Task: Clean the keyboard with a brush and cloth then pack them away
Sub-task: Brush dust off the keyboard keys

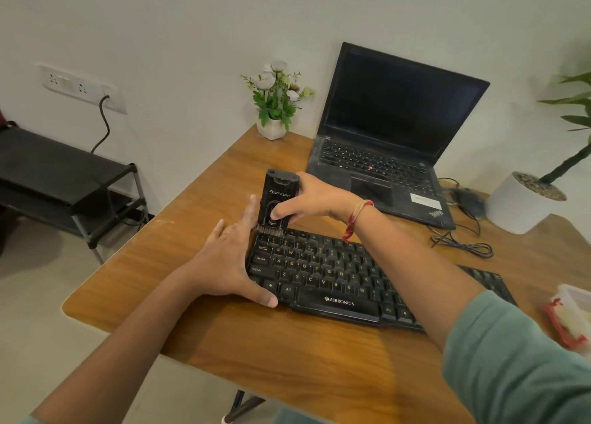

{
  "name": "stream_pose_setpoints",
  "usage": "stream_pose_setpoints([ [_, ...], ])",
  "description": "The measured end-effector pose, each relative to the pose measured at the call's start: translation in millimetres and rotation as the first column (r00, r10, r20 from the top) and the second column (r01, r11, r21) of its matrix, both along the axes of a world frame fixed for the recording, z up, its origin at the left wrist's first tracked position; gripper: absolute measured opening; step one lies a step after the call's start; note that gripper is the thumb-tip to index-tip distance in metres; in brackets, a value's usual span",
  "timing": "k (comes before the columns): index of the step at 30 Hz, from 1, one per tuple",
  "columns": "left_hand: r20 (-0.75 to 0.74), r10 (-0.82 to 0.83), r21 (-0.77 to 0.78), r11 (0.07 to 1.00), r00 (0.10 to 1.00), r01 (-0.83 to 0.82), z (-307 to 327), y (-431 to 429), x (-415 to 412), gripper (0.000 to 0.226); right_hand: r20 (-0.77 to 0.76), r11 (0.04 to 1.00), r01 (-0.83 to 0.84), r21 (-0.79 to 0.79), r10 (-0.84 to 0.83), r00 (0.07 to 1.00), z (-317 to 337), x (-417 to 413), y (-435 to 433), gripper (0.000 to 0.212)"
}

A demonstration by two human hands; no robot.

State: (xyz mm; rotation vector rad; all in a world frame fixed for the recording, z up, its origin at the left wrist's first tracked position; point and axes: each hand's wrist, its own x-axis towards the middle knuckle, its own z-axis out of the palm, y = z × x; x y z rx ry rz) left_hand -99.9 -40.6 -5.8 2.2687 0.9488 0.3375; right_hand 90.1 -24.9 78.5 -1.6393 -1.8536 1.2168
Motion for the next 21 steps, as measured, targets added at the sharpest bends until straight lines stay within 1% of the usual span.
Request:
stream_pose_setpoints([
  [3, -0.003, 0.016, -0.002, 1.000, 1.000, -0.016, -1.0, 0.8, -0.2, 0.158, 0.009, 1.000, -0.018, 0.013, 0.017, 1.000, 2.8, 0.2, -2.6, 0.030],
  [8, -0.014, 0.029, 0.004, 1.000, 0.999, -0.029, -1.7, 1.2, -0.2, 0.158, 0.074, 0.998, -0.052, 0.018, 0.051, 0.996, 5.7, 2.2, -2.9, 0.026],
  [12, -0.028, 0.032, 0.013, 0.999, 0.999, -0.032, -0.6, 0.8, 0.1, 0.156, 0.040, 1.000, -0.028, -0.001, 0.028, 0.999, 4.9, 8.6, -4.6, 0.033],
  [18, -0.033, 0.047, -0.013, 0.999, 0.998, -0.048, 2.6, -1.0, -0.1, 0.158, 0.027, 0.999, -0.045, -0.012, 0.045, 0.999, 3.6, 14.9, -5.1, 0.029],
  [21, -0.044, 0.053, -0.030, 0.998, 0.998, -0.054, 4.8, -2.0, 0.5, 0.160, 0.057, 0.999, -0.047, -0.026, 0.048, 0.997, 5.4, 19.5, -7.0, 0.029],
])
